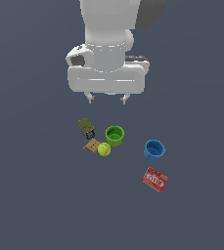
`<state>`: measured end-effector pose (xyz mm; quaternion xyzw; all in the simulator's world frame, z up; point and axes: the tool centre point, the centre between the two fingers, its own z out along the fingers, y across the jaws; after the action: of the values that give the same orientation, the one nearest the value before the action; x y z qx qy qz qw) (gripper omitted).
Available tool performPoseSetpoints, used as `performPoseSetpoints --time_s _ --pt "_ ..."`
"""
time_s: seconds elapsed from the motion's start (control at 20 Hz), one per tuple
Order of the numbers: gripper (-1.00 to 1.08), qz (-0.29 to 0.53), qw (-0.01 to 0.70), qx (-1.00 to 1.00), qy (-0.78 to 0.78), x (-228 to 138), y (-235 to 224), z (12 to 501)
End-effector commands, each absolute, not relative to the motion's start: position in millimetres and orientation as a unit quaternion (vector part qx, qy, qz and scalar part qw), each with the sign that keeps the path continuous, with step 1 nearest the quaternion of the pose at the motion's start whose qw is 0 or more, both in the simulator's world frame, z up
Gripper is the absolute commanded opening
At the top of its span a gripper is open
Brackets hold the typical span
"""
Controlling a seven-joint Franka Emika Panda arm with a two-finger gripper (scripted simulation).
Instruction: Pick up a designated object from a clutter of objects.
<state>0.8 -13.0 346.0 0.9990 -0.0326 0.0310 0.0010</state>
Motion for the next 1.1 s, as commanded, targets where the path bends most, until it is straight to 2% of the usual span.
performPoseSetpoints --time_s 0.0,0.55,1.05 --pt "0.28 0.031 0.001 0.999 -0.033 0.8 -13.0 346.0" --pt "0.28 0.029 0.006 0.999 -0.044 3.6 -21.4 340.0" --pt "0.28 -0.001 -0.008 0.998 -0.067 16.2 14.1 296.2"
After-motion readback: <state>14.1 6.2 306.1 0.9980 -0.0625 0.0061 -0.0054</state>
